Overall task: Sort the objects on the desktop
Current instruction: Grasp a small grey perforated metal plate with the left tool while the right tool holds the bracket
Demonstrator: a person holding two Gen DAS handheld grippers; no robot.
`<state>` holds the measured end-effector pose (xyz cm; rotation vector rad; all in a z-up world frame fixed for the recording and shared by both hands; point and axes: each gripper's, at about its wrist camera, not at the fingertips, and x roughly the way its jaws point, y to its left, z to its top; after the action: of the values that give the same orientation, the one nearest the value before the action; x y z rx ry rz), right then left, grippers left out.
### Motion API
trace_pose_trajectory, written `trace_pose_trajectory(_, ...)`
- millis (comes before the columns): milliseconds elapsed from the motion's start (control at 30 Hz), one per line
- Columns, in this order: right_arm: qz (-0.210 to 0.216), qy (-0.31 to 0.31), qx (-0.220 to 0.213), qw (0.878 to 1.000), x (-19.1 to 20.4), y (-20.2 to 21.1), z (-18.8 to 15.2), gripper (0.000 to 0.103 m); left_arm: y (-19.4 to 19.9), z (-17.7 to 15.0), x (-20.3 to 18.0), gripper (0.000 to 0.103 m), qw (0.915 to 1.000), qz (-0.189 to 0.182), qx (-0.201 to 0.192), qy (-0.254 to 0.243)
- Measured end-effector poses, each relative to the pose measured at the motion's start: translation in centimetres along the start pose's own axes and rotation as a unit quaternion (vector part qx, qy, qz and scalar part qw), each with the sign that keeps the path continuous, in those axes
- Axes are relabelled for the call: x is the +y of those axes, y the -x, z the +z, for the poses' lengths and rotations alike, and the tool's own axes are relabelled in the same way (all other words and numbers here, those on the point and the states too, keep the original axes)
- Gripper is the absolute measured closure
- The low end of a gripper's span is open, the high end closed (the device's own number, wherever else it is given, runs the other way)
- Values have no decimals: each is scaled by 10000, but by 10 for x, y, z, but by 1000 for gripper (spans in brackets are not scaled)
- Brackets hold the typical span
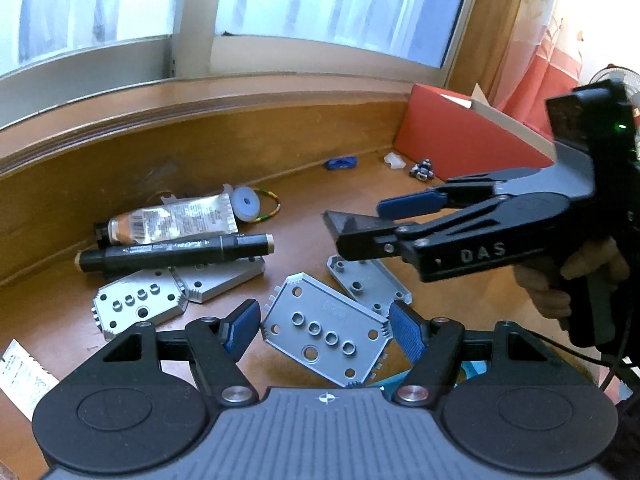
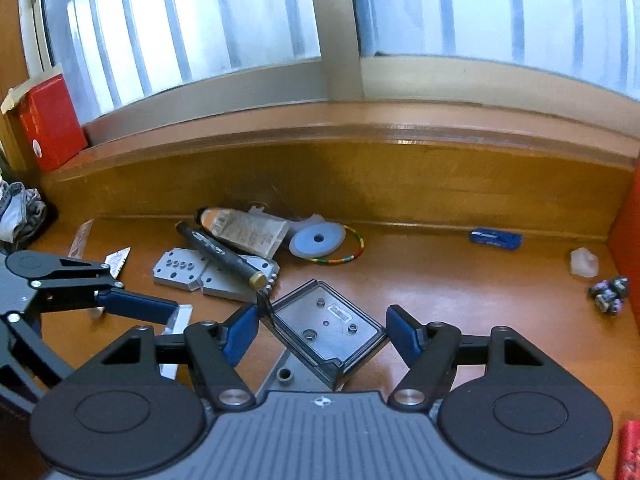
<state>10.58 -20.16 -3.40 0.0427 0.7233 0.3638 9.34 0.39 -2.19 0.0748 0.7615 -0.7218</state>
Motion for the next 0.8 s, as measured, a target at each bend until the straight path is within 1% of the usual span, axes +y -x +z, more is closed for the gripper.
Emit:
trace_pose_trajectory(167,-252,-33,-71,9997,10,23,-5,31,8,0,-9,33,9999,27,-100,-66)
trace_pose_trajectory(300,-435,-158,-117,9989,14,43,-11,31,15,0,-19,33,9998,130,-127,-98)
trace_pose_trajectory(400,-630,-284,-244,9973,15,62,-17,31,21,0,-26,33,9996,149,-180,-142)
trace_pose_trajectory(600,-1101,-809,-603,9888,4,105,-32,31,35,-2,-41,32,9990,103,-314,-310)
trace_pose_trajectory(700,-1239,-1024,-730,9843,-1,124,-39,31,39,-4,-49,32,9988,110,-325,-339)
trace_pose_trajectory(800,-1323,-1077,-775,9823,-2,139,-48,31,40,-5,-57,32,9989,141,-298,-329)
